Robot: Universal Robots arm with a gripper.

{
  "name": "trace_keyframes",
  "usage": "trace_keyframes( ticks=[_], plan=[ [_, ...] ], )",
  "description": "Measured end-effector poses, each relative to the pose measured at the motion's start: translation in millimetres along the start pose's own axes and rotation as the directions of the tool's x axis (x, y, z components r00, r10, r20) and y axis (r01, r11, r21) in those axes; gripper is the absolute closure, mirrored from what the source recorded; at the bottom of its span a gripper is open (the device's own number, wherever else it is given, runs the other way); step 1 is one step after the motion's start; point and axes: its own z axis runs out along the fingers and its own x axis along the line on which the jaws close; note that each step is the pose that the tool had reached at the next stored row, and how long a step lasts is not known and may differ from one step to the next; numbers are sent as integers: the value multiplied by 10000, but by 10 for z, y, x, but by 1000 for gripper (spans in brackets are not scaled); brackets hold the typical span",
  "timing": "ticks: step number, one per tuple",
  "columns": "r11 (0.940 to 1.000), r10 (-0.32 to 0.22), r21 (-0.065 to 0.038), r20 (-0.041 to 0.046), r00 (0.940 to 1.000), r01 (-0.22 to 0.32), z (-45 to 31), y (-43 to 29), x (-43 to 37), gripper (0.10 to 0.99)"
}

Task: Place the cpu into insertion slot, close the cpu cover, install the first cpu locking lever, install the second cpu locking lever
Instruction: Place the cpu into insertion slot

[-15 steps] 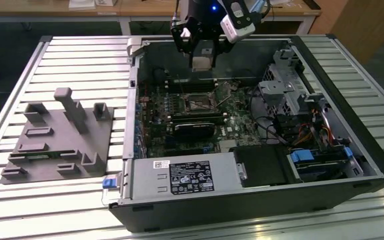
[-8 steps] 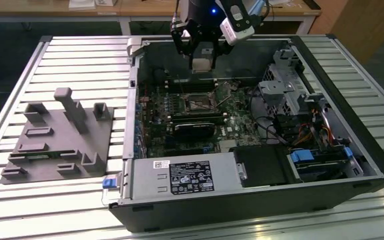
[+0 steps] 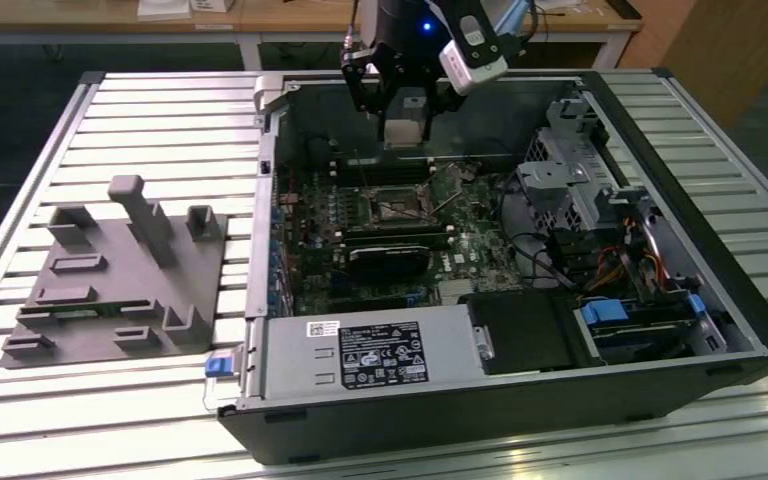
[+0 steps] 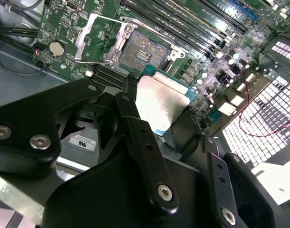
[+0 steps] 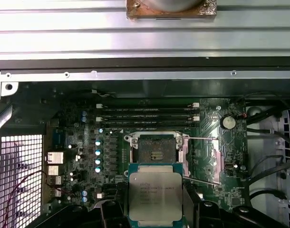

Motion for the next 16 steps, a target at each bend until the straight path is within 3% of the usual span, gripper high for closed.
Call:
trace_keyframes(
  ticks=[16],
  plan=[
    [10000,-1,0,9,10000,1,133,-11,-2,545]
  ],
)
